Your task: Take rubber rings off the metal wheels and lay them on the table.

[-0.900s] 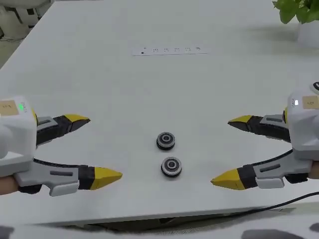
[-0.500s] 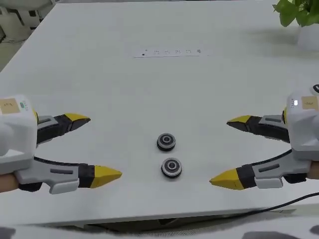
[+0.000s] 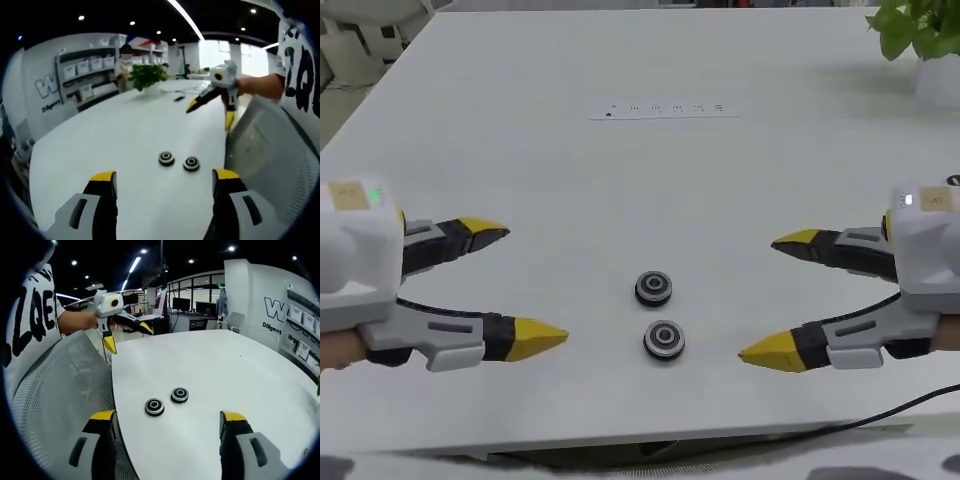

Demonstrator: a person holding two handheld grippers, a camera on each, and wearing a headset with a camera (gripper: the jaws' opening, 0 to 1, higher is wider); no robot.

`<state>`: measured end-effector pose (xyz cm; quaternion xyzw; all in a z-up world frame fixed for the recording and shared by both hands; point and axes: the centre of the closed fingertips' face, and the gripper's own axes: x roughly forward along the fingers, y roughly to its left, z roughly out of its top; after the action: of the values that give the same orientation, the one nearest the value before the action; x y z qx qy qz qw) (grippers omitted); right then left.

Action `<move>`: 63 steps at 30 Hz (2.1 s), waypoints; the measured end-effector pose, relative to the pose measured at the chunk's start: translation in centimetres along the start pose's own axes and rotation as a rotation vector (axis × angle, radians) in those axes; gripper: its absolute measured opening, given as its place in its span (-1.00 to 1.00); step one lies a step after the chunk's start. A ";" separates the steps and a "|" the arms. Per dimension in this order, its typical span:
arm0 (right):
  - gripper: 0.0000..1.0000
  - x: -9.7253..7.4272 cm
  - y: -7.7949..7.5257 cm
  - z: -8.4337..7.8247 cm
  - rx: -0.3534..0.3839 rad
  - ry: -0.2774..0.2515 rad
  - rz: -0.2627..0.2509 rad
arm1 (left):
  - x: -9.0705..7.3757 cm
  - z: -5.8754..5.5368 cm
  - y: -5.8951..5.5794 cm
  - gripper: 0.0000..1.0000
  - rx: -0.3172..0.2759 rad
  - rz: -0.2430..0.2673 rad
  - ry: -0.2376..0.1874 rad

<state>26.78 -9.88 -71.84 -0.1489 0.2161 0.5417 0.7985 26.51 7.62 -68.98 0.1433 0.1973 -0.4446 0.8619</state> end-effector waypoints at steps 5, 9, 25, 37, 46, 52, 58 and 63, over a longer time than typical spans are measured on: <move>0.62 0.1 -0.2 0.1 -0.002 -0.001 0.004 | 0.3 0.3 0.2 0.57 0.013 -0.007 0.005; 0.60 0.2 -0.4 0.2 -0.004 0.002 0.009 | 0.5 0.8 0.4 0.58 0.016 -0.013 -0.005; 0.56 0.7 -0.9 1.1 -0.010 -0.013 0.025 | 1.7 1.8 0.7 0.53 0.013 -0.042 -0.018; 0.51 1.3 -0.6 1.5 -0.026 -0.018 0.048 | 2.4 1.8 0.4 0.52 0.020 -0.073 -0.018; 0.47 1.6 -0.9 1.5 -0.026 -0.028 0.054 | 3.2 1.9 0.4 0.49 0.036 -0.089 -0.021; 0.46 1.9 -1.3 1.4 -0.026 -0.034 0.054 | 3.7 1.8 0.3 0.47 0.064 -0.097 -0.016; 0.45 2.2 -1.2 1.4 -0.038 -0.033 0.066 | 4.0 1.7 0.1 0.46 0.074 -0.109 -0.011; 0.46 2.5 -1.1 1.6 -0.043 -0.037 0.076 | 4.2 1.6 0.0 0.46 0.084 -0.118 -0.010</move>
<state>28.91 -7.53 -71.76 -0.1478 0.1951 0.5787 0.7779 29.06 3.93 -69.53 0.1651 0.1825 -0.5031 0.8284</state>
